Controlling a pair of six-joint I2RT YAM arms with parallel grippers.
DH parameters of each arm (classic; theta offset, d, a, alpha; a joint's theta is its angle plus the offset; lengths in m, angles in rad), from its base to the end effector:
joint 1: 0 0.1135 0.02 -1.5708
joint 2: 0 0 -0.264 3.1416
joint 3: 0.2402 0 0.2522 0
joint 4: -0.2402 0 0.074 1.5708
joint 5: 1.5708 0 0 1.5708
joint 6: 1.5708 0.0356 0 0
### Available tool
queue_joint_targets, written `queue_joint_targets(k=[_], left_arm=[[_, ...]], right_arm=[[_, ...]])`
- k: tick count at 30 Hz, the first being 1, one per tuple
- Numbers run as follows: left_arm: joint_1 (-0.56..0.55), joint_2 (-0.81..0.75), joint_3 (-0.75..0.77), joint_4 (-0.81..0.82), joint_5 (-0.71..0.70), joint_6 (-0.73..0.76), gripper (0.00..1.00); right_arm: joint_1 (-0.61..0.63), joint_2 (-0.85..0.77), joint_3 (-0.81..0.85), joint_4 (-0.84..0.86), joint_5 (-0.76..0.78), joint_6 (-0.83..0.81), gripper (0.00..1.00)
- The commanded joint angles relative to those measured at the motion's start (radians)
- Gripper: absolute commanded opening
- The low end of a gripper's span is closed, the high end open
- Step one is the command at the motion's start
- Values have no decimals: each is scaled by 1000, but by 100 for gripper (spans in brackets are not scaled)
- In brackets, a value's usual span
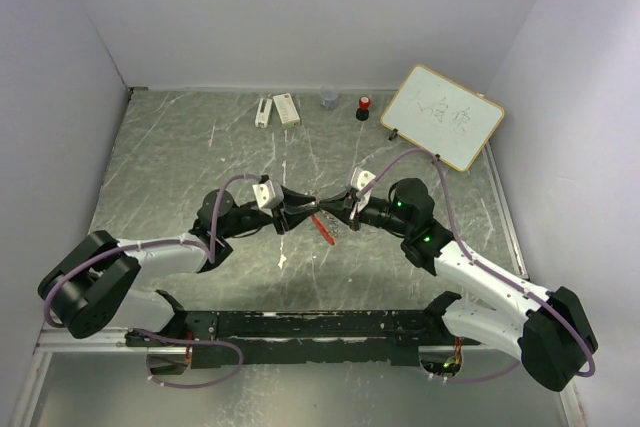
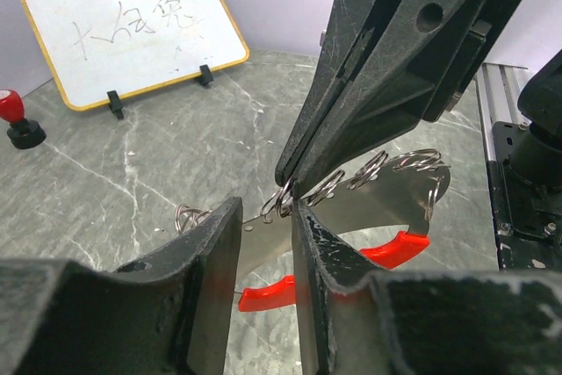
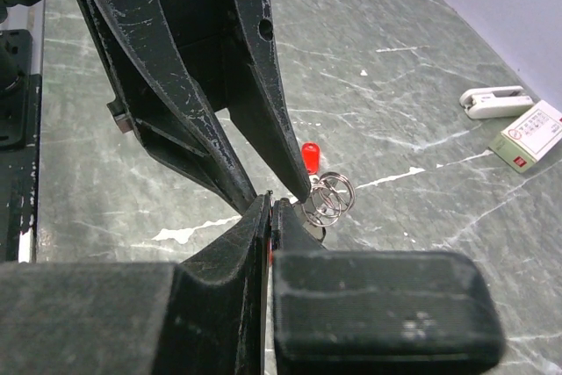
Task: Put the keys on the keyring
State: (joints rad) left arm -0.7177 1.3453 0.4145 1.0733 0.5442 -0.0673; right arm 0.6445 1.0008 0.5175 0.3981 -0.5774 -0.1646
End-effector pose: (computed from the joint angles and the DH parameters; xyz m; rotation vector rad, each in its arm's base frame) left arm 0.1828 -0.1841 0.2250 0.9115 1.2328 -1.0203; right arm 0.1688 0.1512 0.2662 -1.0634 1.3401 0.8363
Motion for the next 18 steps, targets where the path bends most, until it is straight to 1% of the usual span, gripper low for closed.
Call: queue_joint_targets(k=[1, 4, 5, 7, 8, 13, 15, 18], left_arm=[[3, 13, 35, 59, 26, 3, 36], [2, 14, 32, 75, 39, 2, 30], [3, 14, 32, 76, 44, 2, 25], [2, 13, 33, 76, 53, 5, 10], [2, 12, 29, 83, 56, 4, 7], [2, -4, -3, 135, 35, -15, 7], [2, -21, -11, 111, 5, -33, 7], [3, -45, -10, 66, 29, -8, 7]], right_arm=[[1, -22, 0, 32, -29, 2, 0], [1, -22, 0, 28, -34, 1, 0], [1, -22, 1, 30, -33, 2, 0], [1, -22, 0, 32, -33, 2, 0], [2, -21, -2, 34, -30, 2, 0], [2, -14, 0, 40, 5, 24, 0], [2, -23, -4, 45, 44, 45, 3], [1, -46, -25, 77, 68, 58, 4]])
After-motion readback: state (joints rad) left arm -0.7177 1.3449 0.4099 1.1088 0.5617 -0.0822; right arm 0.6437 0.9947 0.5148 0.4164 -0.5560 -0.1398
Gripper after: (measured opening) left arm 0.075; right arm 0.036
